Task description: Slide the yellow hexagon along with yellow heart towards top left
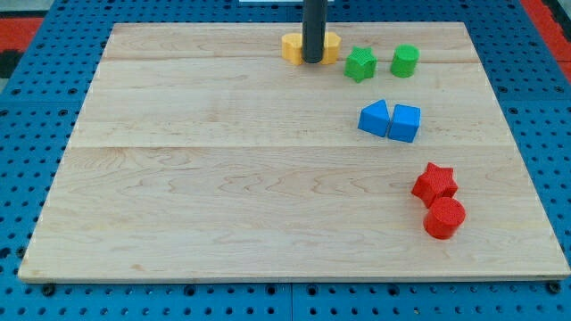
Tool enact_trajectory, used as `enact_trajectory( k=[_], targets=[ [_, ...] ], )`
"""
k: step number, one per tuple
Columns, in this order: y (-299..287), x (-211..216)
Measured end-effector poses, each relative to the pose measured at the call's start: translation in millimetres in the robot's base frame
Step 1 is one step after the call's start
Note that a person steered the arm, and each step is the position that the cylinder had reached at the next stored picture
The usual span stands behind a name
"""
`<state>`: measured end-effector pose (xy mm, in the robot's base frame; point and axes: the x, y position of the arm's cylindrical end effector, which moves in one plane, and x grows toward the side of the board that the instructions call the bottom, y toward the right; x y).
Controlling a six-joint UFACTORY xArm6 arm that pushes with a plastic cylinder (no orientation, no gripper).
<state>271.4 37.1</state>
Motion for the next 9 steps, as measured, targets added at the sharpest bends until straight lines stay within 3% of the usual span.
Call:
enact_trajectory(
  k=[4,6,7,9],
  targets=[
    [29.4,11.3],
    [93.3,-5.7],
    [48.9,-33.5],
    [-116.4,1.5]
  ],
)
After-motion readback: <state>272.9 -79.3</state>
